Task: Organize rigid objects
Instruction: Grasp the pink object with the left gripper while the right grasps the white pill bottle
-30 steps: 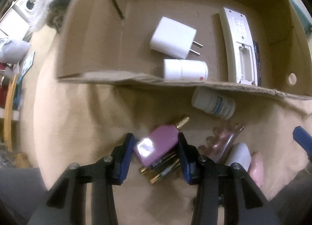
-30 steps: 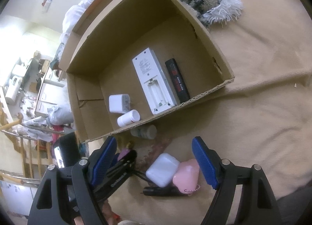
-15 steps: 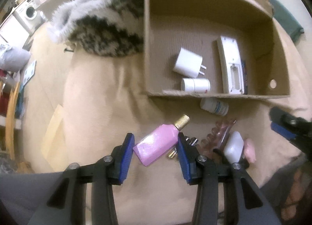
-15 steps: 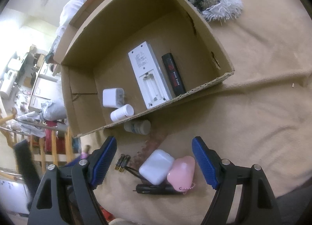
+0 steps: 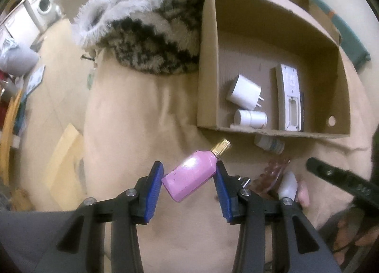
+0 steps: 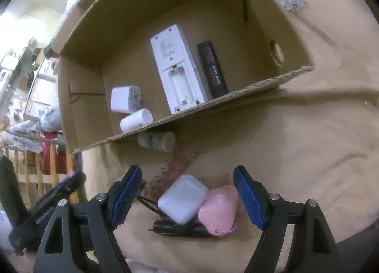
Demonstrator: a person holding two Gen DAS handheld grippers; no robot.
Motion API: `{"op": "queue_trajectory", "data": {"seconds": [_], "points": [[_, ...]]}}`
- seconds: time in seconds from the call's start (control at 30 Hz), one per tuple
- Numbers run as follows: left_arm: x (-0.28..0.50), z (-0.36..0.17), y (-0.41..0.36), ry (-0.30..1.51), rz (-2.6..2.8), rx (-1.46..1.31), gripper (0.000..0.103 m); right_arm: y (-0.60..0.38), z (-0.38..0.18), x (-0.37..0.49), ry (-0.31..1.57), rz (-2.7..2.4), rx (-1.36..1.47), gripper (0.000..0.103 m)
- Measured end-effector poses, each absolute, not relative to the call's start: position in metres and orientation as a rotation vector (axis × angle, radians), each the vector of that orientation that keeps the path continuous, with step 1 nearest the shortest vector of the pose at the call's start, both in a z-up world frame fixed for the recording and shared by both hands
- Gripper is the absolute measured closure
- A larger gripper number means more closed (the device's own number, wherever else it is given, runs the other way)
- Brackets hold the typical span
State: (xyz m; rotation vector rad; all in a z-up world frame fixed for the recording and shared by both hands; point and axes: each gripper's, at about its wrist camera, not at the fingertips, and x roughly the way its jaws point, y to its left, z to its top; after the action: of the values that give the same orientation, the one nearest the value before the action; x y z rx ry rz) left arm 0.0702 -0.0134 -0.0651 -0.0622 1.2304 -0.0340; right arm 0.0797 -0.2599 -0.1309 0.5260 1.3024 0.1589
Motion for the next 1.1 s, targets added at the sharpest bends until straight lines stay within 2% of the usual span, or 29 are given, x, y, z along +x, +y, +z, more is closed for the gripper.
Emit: {"op": "queue_trajectory", "data": {"seconds": [0.4, 0.57, 0.63, 0.8, 1.1], "points": [[0.070, -0.059, -0.018, 1.215, -0.035, -0.044, 0.063, -0.176, -0.156, 0.128, 1.320, 0.151, 0.340, 0.019], [0.071, -0.065, -0.015, 1.237, -0.027, -0.060, 0.063, -0.166, -0.165, 0.135, 1.308, 0.095, 0.252, 0.029], [0.072, -0.065, -0.016, 1.234, -0.022, -0.057, 0.063, -0.161, -0.164, 0.136, 1.297, 0.080, 0.204, 0.044], [0.074, -0.067, -0.016, 1.230, -0.004, -0.045, 0.063, -0.158, -0.158, 0.132, 1.274, 0.112, 0.144, 0.049], [0.072, -0.069, -0.015, 1.226, 0.010, -0.027, 0.063, -0.174, -0.128, 0.104, 1.274, 0.172, 0.199, 0.049]]}}
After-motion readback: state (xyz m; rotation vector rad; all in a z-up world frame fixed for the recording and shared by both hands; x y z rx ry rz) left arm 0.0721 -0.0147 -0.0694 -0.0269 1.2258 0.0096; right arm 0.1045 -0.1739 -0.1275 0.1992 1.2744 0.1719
